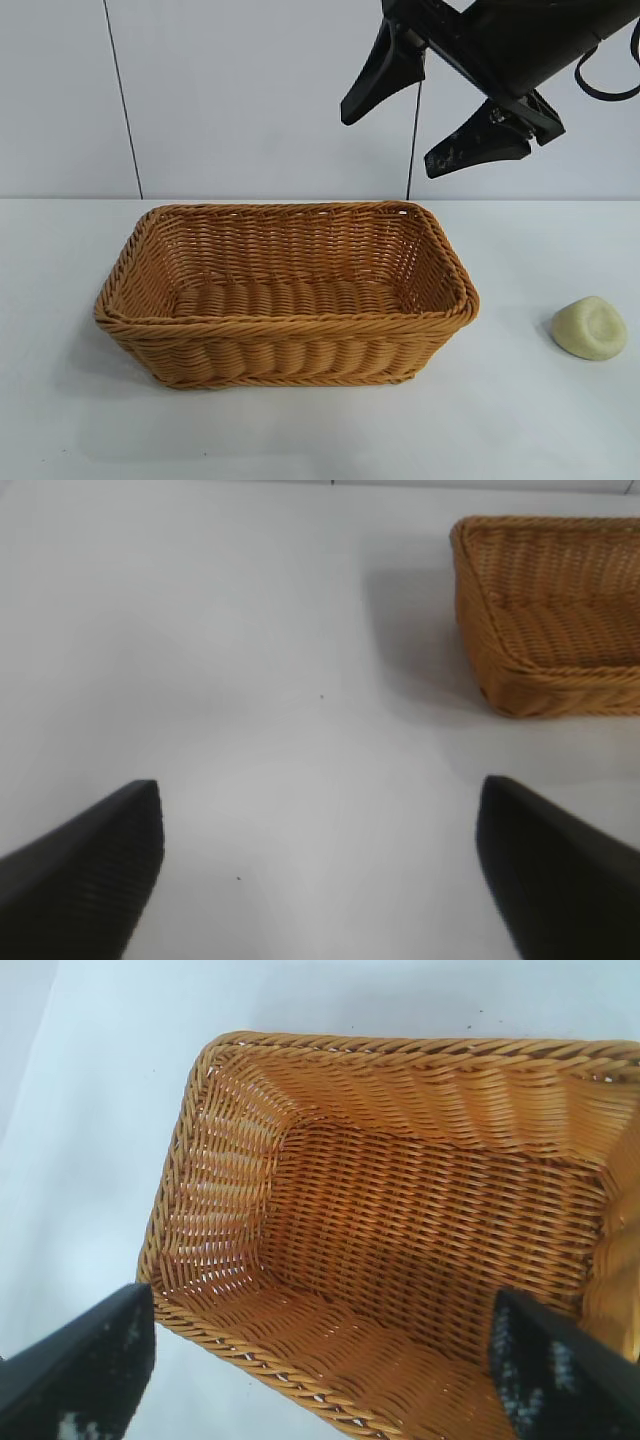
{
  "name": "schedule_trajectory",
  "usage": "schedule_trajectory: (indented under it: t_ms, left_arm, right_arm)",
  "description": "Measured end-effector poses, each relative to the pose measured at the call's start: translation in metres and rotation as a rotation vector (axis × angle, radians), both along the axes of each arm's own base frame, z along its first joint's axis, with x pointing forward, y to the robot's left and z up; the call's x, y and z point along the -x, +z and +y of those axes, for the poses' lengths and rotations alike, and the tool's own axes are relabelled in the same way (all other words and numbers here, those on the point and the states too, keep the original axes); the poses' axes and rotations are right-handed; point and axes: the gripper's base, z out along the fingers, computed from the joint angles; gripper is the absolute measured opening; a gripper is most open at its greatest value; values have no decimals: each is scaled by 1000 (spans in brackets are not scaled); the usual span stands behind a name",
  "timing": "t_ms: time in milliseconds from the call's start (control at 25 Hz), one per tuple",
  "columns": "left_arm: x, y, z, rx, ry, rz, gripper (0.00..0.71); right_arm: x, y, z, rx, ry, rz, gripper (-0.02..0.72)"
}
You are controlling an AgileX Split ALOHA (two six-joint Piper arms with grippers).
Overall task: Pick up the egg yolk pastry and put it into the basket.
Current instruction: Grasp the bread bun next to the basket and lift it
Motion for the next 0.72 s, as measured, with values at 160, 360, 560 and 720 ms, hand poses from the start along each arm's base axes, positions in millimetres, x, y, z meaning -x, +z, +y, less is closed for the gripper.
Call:
schedule_trajectory:
  t_ms: [160,360,560,720]
  left_arm:
    - [1,0,-1,6,23,-5,661]
    - [1,0,-1,6,33,-5,661]
    - [1,0,-1,7,32,-5,661]
    - [1,0,-1,8,32,-5,661]
  right_arm:
    - [-3,-4,-19,58,-36,29,622]
    - [-6,-13,-67,211,-130,118,622]
    - [-5,-18,-113,350,-238,177,622]
    - [-6,-22,-126,388,-271,196,622]
